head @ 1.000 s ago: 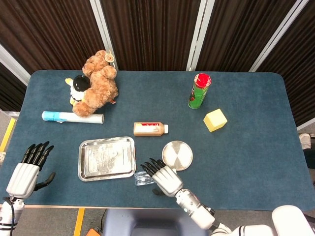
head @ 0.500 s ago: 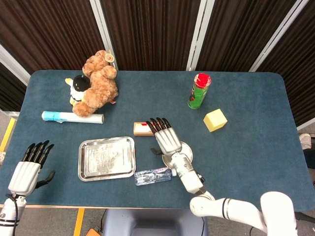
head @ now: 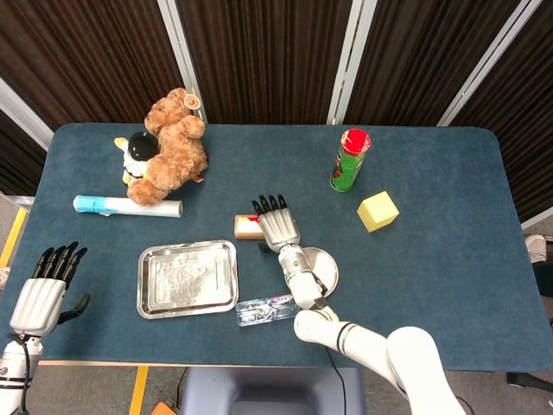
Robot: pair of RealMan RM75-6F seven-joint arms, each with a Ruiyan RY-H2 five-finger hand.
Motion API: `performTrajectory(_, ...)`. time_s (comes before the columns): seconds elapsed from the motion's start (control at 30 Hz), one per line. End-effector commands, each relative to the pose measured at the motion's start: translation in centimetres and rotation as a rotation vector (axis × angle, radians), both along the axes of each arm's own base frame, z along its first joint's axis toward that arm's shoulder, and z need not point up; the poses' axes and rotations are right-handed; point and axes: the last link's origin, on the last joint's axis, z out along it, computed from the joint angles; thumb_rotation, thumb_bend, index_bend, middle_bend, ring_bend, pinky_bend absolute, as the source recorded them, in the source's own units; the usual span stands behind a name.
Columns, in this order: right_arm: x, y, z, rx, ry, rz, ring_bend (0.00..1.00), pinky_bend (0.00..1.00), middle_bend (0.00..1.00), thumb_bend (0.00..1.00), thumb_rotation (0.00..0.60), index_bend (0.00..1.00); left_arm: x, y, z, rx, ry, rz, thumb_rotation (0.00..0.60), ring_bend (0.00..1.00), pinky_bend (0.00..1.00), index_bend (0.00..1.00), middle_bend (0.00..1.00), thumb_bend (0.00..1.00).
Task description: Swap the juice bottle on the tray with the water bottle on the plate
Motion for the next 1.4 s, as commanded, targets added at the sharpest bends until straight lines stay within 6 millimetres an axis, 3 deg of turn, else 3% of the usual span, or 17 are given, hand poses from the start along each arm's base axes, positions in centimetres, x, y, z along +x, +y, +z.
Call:
performTrajectory(0.03,0.9,-0.1,-1.5,0.037,-0.019,-0.022,0.01,0.15,0.12,0.36,0.600,0.12,-0.1,0.1,0.0,-0.001,0.003,0.003,0.600,0.00,0.04,0.00,0.00,0.35)
performTrajectory(0.13,1.0,-0.2,-1.8,0.032,-0.022,-0.022,0.09,0.24,0.22,0.36,0.600,0.26,-0.2,0.2,-0.1,-0.002,0.006,0.008,0.600,0.00,0.04,0.00,0.00,0.35)
performTrajectory(0.2,1.1,-0.3,-1.8,0.024,-0.015,-0.011,0.23,0.38,0.35,0.36,0.600,0.41,-0.2,0.3,-0.1,-0.001,0.009,0.011,0.600,0.00,0.04,0.00,0.00,0.35)
performTrajectory(0.27,1.2,-0.4,-1.7,0.007,-0.019,0.004,0.45,0.62,0.54,0.36,0.600,0.63,-0.3,0.4,-0.1,0.002,0.009,0.013,0.600,0.00,0.04,0.00,0.00,0.35)
performTrajectory(0.33,1.2,-0.6,-1.4,-0.024,-0.026,0.024,0.59,0.77,0.66,0.37,0.600,0.76,-0.3,0.4,-0.1,0.003,0.009,0.016,0.600,0.00,0.04,0.00,0.00,0.35)
performTrajectory(0.47,0.9,-0.8,-0.9,-0.054,-0.033,0.040,0.72,0.91,0.76,0.37,0.600,0.89,-0.3,0.4,-0.1,-0.003,0.010,0.015,0.600,0.00,0.04,0.00,0.00,0.35)
performTrajectory(0.67,0.8,-1.0,0.8,-0.117,-0.079,0.082,0.77,0.95,0.80,0.37,0.600,0.94,0.0,0.1,0.1,0.005,0.005,0.003,0.600,0.00,0.04,0.00,0.00,0.35)
performTrajectory(0.8,-0.4,-0.1,3.1,-0.136,-0.148,0.121,0.77,0.95,0.80,0.37,0.600,0.94,0.2,-0.1,0.0,0.000,0.000,-0.009,0.600,0.00,0.04,0.00,0.00,0.35)
performTrajectory(0.97,-4.2,3.4,7.6,-0.082,-0.152,0.131,0.77,0.95,0.80,0.37,0.600,0.94,0.8,-0.6,-0.5,-0.031,0.000,-0.029,0.600,0.00,0.04,0.00,0.00,0.35)
performTrajectory(1.13,-8.9,6.9,10.9,-0.019,-0.033,0.149,0.77,0.96,0.80,0.37,0.600,0.94,1.4,-1.2,-0.9,-0.040,-0.001,-0.057,0.600,0.00,0.04,0.00,0.00,0.35)
performTrajectory(1.23,-10.9,8.2,11.9,-0.008,-0.007,0.162,0.77,0.95,0.80,0.37,0.600,0.93,1.7,-1.4,-1.0,-0.046,-0.004,-0.066,0.600,0.00,0.04,0.00,0.00,0.35)
performTrajectory(1.4,-12.4,9.2,11.8,0.006,-0.013,0.170,0.71,0.91,0.80,0.37,0.600,0.85,1.9,-1.6,-1.3,-0.063,-0.003,-0.077,0.600,0.00,0.04,0.00,0.00,0.35)
